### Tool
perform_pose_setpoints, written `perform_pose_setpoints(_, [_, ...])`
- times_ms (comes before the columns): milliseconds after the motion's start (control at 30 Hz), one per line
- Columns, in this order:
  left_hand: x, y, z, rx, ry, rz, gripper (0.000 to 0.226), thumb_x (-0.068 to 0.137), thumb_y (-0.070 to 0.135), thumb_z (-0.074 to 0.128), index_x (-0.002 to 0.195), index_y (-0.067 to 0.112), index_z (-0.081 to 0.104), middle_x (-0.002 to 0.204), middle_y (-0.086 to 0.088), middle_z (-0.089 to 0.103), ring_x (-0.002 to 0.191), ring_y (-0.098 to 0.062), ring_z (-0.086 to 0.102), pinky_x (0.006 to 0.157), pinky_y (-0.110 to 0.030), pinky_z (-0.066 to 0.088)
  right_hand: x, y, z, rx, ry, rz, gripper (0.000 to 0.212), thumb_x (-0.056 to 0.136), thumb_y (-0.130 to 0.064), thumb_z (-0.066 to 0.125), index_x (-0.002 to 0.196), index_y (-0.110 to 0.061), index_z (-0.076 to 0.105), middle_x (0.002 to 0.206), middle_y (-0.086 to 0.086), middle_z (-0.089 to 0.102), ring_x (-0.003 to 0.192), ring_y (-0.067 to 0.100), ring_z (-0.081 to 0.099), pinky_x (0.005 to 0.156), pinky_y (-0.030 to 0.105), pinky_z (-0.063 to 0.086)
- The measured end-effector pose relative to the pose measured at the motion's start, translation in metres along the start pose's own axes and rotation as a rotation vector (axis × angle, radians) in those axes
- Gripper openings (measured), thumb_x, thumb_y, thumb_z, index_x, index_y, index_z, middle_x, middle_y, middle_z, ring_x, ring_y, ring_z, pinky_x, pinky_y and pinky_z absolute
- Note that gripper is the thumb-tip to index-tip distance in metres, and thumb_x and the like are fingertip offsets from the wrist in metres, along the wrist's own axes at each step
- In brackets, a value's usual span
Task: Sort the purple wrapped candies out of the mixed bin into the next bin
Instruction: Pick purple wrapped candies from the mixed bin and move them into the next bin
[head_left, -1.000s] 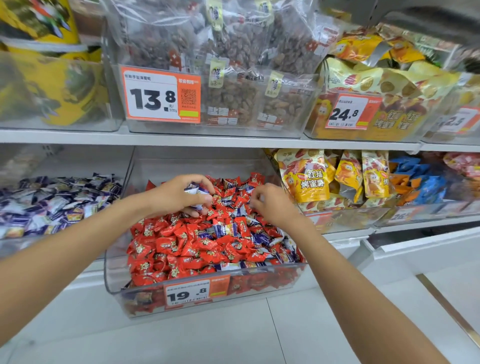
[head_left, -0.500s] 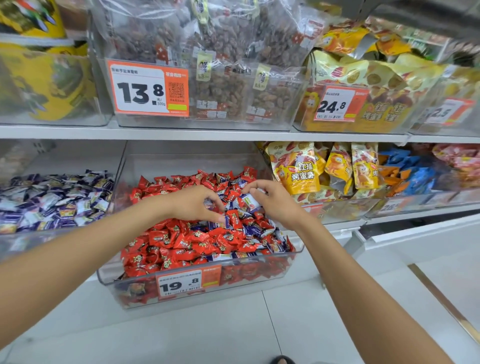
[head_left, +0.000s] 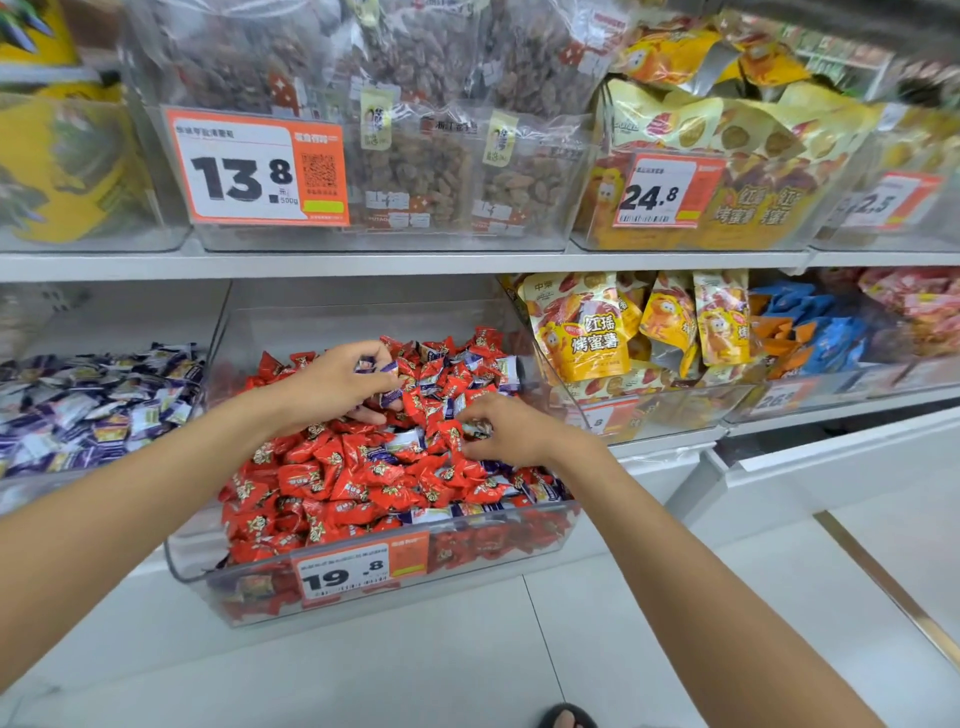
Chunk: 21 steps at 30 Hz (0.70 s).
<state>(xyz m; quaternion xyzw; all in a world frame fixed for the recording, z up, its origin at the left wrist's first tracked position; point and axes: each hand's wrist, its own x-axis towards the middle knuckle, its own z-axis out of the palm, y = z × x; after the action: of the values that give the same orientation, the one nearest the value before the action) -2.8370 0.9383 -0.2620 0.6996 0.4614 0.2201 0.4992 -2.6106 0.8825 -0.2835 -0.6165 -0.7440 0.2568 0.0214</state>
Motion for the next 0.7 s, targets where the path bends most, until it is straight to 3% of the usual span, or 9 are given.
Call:
perform_pose_setpoints(100, [-0.003, 0.002, 0.001, -0.006, 0.015, 0.005, 0.002, 0.098, 0.019, 0.055, 0.096, 0.020, 0.056, 0.101, -0.010, 0.066, 0.081, -0.006, 0.070, 0.061, -0.019, 0.052, 0.000, -0.002, -0.003, 0.078, 0.054, -0.019, 0.025, 0.090, -0.019, 0.068, 0.108, -0.014, 0.052, 0.109, 0.008, 0.056, 0.093, 0.025, 0.053, 0.071, 0.030, 0.042])
perform_pose_setpoints(133, [-0.003, 0.002, 0.001, 0.036, 0.011, 0.019, 0.009, 0.098, 0.019, 0.054, 0.101, 0.025, 0.061, 0.092, -0.005, 0.065, 0.071, -0.002, 0.066, 0.058, -0.018, 0.049, 0.000, -0.001, -0.005, 0.107, 0.098, -0.016, 0.023, 0.090, -0.018, 0.068, 0.102, -0.015, 0.049, 0.104, 0.010, 0.057, 0.087, 0.026, 0.052, 0.067, 0.032, 0.041])
perform_pose_setpoints(233, [-0.004, 0.003, 0.000, 0.164, -0.013, 0.053, 0.011, 0.094, 0.030, 0.060, 0.094, 0.027, 0.071, 0.073, 0.018, 0.062, 0.065, -0.004, 0.054, 0.058, -0.021, 0.043, -0.009, -0.002, -0.011, 0.229, 0.186, 0.003, 0.029, 0.091, -0.025, 0.068, 0.109, -0.024, 0.045, 0.119, 0.017, 0.060, 0.103, 0.038, 0.060, 0.081, 0.047, 0.051])
perform_pose_setpoints(300, [-0.007, 0.004, 0.001, 0.234, -0.048, 0.067, 0.016, 0.088, 0.038, 0.067, 0.088, 0.023, 0.073, 0.071, 0.030, 0.062, 0.066, 0.001, 0.055, 0.065, -0.021, 0.041, -0.016, -0.001, -0.017, 0.287, 0.224, 0.014, 0.035, 0.091, -0.032, 0.067, 0.117, -0.026, 0.044, 0.126, 0.013, 0.058, 0.110, 0.037, 0.058, 0.089, 0.047, 0.050])
perform_pose_setpoints(433, [-0.012, 0.010, 0.007, 0.253, -0.104, 0.099, 0.021, 0.083, 0.040, 0.069, 0.087, 0.020, 0.074, 0.087, 0.020, 0.067, 0.071, 0.017, 0.056, 0.074, -0.021, 0.038, -0.028, -0.006, -0.026, 0.443, 0.263, 0.009, 0.027, 0.092, -0.033, 0.065, 0.108, -0.017, 0.051, 0.118, 0.005, 0.055, 0.088, 0.022, 0.064, 0.078, 0.040, 0.057])
perform_pose_setpoints(567, [-0.014, 0.018, 0.013, 0.247, -0.138, 0.134, 0.014, 0.085, 0.035, 0.070, 0.090, 0.022, 0.074, 0.105, 0.007, 0.068, 0.076, 0.011, 0.058, 0.070, -0.015, 0.041, -0.040, -0.006, -0.034, 0.558, 0.234, -0.062, 0.009, 0.094, -0.009, 0.061, 0.103, -0.008, 0.062, 0.118, 0.001, 0.051, 0.072, 0.010, 0.059, 0.075, 0.041, 0.061])
perform_pose_setpoints(700, [-0.017, 0.023, 0.023, 0.290, -0.231, 0.154, 0.012, 0.082, 0.035, 0.073, 0.093, 0.032, 0.076, 0.107, 0.021, 0.067, 0.099, 0.012, 0.057, 0.086, -0.014, 0.035, -0.050, -0.006, -0.034, 0.336, 0.247, -0.125, 0.012, 0.092, -0.009, 0.065, 0.101, -0.012, 0.070, 0.116, -0.004, 0.061, 0.100, 0.012, 0.062, 0.086, 0.028, 0.053])
